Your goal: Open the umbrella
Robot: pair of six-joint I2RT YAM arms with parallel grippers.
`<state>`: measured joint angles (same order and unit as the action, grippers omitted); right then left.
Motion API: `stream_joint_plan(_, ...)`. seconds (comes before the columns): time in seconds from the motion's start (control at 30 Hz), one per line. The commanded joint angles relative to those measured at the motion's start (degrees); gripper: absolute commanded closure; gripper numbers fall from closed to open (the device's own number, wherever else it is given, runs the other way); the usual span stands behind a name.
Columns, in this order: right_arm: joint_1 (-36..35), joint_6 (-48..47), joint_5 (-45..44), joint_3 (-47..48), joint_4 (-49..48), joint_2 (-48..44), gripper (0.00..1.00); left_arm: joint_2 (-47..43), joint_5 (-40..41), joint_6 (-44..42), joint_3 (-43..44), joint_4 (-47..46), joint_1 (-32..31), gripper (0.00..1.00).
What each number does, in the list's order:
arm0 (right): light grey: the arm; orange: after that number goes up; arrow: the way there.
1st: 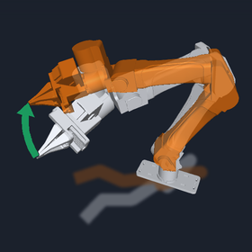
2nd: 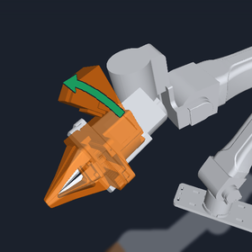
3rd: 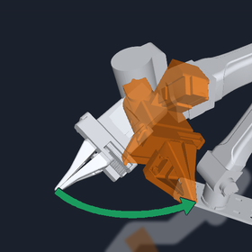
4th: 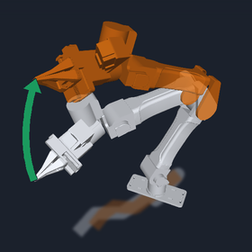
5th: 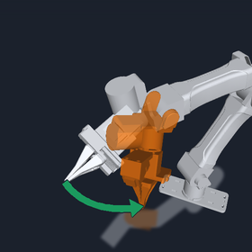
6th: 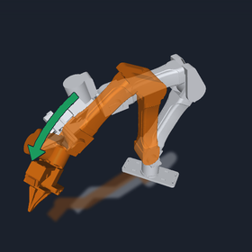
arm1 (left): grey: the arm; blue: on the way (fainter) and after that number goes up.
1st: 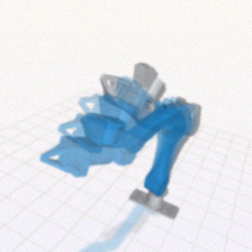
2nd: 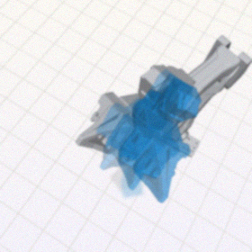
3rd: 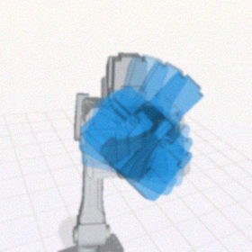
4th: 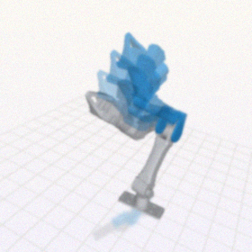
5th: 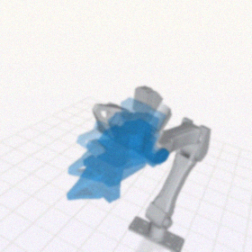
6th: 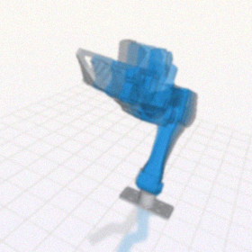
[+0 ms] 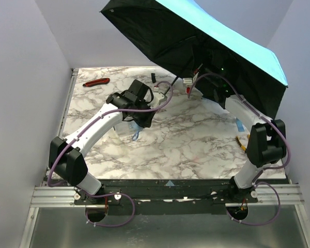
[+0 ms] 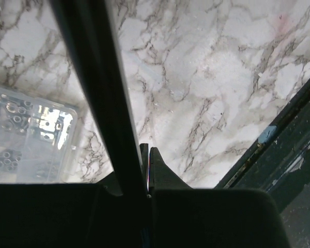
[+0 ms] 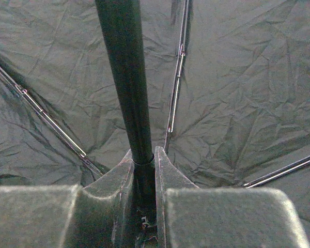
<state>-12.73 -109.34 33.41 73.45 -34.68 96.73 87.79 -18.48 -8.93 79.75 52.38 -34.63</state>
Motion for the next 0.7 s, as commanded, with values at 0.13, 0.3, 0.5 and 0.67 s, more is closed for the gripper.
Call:
stream_joint_plan(0.13, 11.1, 1.9, -23.6, 17.5, -11.1, 7.6, 0.86, -2.8, -2.9, -12.0, -3.3, 18.1, -0.8, 1.0)
stream_joint_plan(0.3, 12.3, 3.0, -24.4, 21.4, -11.3, 9.4, 0.84, -3.0, -3.2, -12.0, -3.6, 18.4, -0.8, 1.0)
stream_joint_plan(0.5, 15.3, 4.0, -24.0, 23.7, -11.1, 11.0, 0.83, -4.0, -2.3, -12.6, -5.7, 18.5, -0.8, 1.0)
stream_joint_plan(0.67, 18.7, 4.1, -24.0, 25.7, -11.3, 13.1, 0.81, -4.4, -1.9, -12.9, -7.4, 18.8, -0.8, 1.0)
